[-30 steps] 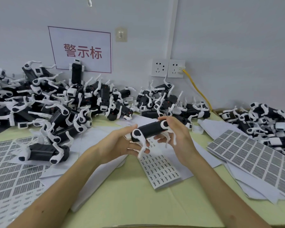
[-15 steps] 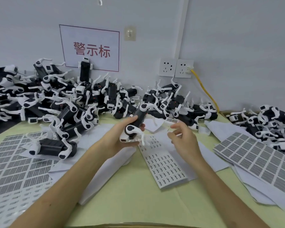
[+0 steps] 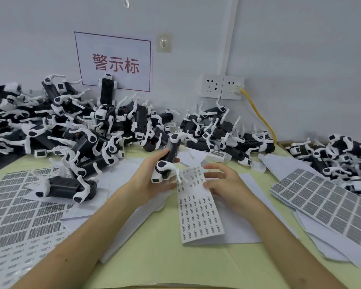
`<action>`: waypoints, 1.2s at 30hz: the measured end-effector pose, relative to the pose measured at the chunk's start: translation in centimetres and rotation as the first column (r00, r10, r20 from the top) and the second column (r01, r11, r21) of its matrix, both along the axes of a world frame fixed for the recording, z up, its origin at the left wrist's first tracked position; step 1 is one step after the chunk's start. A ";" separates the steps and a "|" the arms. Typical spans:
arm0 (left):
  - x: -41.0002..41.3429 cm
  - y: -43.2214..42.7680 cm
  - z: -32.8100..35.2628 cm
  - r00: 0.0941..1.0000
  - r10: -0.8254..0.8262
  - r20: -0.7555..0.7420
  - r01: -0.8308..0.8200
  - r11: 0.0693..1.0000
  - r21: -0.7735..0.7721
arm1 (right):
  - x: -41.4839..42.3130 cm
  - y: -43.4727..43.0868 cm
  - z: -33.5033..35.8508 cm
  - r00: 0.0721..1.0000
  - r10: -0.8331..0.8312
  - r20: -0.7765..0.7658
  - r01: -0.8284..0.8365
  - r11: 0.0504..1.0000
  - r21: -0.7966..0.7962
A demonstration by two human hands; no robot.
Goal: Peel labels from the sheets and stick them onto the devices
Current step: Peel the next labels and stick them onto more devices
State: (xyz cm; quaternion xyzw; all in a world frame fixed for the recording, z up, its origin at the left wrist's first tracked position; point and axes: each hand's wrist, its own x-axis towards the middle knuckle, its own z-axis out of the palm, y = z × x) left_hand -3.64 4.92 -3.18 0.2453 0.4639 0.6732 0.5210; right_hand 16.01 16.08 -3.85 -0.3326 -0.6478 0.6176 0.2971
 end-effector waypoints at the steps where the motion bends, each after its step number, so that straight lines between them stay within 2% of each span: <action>1: 0.1 0.0 0.0 1.000 -0.009 0.019 0.009 1.000 0.008 | 0.0 -0.2 0.1 0.999 0.038 0.000 -0.038 0.999 -0.019; 4: 0.3 -0.1 0.2 0.998 -0.004 0.066 0.004 1.000 -0.005 | -0.3 -0.8 0.0 0.985 0.115 0.126 -0.133 0.980 0.145; 7: 0.3 -0.2 0.3 0.993 0.020 0.119 -0.019 1.000 -0.009 | -0.6 -1.1 0.1 0.996 0.064 0.066 -0.080 0.955 0.285; 10: 0.5 -0.3 0.5 0.996 -0.013 0.089 0.011 1.000 0.028 | -0.3 -0.4 0.3 1.000 -0.005 -0.002 0.006 0.950 0.311; 15: 1.5 -0.5 0.4 0.983 -0.181 0.015 0.179 0.979 0.095 | -0.2 -0.2 -0.1 0.998 -0.020 -0.052 0.039 0.925 0.379; 20: 2.1 -0.6 0.5 0.970 -0.242 0.025 0.237 0.964 0.120 | -0.3 0.0 -0.3 0.996 -0.045 -0.083 0.073 0.920 0.386; 25: 2.2 -0.6 0.4 0.981 -0.192 -0.007 0.192 0.976 0.106 | -0.5 -0.2 -0.4 0.997 -0.054 -0.064 0.075 0.910 0.408; 31: 2.2 -0.7 0.7 0.990 -0.134 0.052 0.127 0.985 0.113 | -0.5 -0.1 -0.5 0.988 -0.155 -0.009 0.126 0.762 0.635; 36: 2.5 -0.9 0.7 0.980 -0.154 0.128 0.136 0.981 0.138 | -0.4 -0.4 -0.6 0.973 -0.231 -0.017 0.152 0.583 0.798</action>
